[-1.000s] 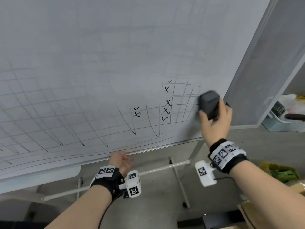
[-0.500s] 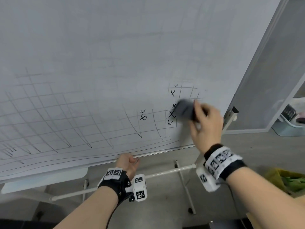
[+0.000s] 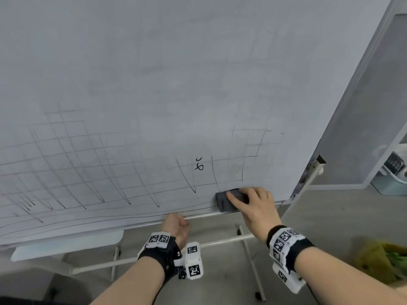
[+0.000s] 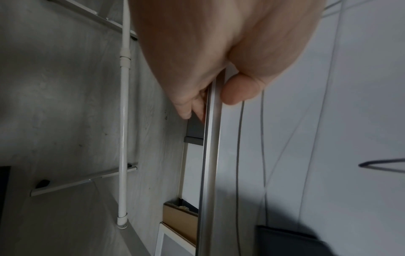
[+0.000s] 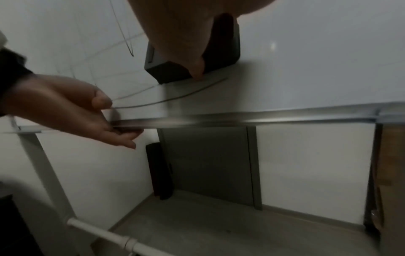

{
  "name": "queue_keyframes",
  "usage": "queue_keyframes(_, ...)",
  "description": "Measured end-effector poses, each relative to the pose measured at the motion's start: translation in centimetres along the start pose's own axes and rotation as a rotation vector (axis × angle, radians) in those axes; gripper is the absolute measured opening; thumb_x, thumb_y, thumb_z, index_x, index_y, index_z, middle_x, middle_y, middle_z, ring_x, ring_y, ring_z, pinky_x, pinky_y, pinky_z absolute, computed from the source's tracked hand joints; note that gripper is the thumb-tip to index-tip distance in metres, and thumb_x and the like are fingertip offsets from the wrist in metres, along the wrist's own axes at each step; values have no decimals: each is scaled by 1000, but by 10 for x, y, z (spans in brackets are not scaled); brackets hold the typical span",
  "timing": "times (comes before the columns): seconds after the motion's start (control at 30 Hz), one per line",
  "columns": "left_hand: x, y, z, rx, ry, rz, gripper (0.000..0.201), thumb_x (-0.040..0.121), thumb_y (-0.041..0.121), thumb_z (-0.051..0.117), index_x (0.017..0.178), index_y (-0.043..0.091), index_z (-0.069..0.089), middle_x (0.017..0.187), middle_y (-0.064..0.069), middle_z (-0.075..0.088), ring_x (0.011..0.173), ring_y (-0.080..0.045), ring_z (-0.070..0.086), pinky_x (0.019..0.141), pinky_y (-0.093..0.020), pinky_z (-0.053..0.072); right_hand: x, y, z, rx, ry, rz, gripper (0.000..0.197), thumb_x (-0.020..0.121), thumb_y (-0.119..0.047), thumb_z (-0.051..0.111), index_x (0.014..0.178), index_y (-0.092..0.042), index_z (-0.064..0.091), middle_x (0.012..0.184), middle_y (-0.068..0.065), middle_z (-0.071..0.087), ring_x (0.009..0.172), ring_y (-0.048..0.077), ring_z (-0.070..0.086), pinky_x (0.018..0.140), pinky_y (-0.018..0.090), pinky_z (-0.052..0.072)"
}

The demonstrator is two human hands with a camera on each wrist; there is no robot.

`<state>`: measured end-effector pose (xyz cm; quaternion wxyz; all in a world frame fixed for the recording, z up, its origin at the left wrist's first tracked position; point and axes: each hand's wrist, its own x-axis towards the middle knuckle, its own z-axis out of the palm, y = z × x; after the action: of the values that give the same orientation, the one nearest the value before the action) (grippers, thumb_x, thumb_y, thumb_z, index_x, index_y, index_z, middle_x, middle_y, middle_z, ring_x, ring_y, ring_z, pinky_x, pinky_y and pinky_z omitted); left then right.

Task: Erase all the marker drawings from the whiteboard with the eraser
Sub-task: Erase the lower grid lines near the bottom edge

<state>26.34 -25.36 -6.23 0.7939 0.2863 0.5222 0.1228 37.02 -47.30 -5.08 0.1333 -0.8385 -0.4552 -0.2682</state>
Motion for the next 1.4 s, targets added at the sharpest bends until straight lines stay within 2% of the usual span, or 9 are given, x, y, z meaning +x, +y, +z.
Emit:
queue_keyframes(0.3,-3,2,2,27,19,33,33,76,-18,16,61,7,31,74,-7,33,70,-23,32,104,-44,36,168,40,-147,118,649,226,60,86,-15,64,144,-19,50,112,21,53,100,40,48,93,33,33)
queue_keyframes(0.4,2,2,0,41,25,18,30,76,-16,18,61,6,32,76,-8,35,77,-26,37,101,-42,38,147,30,-115,109,504,155,62,82,-13,60,142,-25,52,98,20,56,86,38,51,78,36,31)
queue_keyframes(0.6,9,5,-4,31,-13,-22,30,73,-16,19,62,9,29,75,-5,31,69,-22,34,103,-40,37,-18,11,21,-111,-232,-136,90,56,2,59,139,-32,43,109,8,57,89,32,52,69,40,43)
queue_keyframes(0.7,8,2,-2,26,-20,-10,29,68,-18,19,61,10,27,75,-6,30,68,-23,32,97,-39,38,-12,23,10,-94,-147,-125,102,49,5,76,139,-31,45,108,10,58,91,30,47,70,39,41)
queue_keyframes(0.83,11,5,0,63,-6,-28,28,76,-15,22,61,7,31,76,-5,32,76,-25,36,108,-40,35,76,45,-67,113,240,72,74,76,-5,65,143,-29,46,113,18,57,92,39,52,80,48,43)
queue_keyframes(0.97,14,5,-1,61,-7,-22,28,74,-14,21,61,9,28,74,-4,29,66,-21,30,103,-38,37,131,67,-121,192,533,233,58,87,-12,65,143,-14,51,114,21,54,100,42,49,92,44,40)
queue_keyframes(1.07,16,6,0,57,-13,-41,27,73,-14,22,62,8,30,77,-5,33,74,-23,37,107,-40,36,105,54,-91,148,464,197,66,80,-4,68,142,-17,50,116,21,54,99,43,49,93,39,34)
queue_keyframes(1.23,23,13,1,51,-2,-38,29,77,-15,21,75,2,45,112,-14,44,109,-30,43,115,-44,29,12,35,0,33,-11,22,86,68,1,80,140,-32,45,112,9,58,91,31,46,72,42,43)
queue_keyframes(1.4,29,11,1,172,40,22,25,58,-14,26,67,7,35,85,-9,38,73,-25,41,81,-37,43,53,43,-32,81,125,38,75,77,-2,70,141,-31,44,114,17,56,94,36,48,76,46,43)
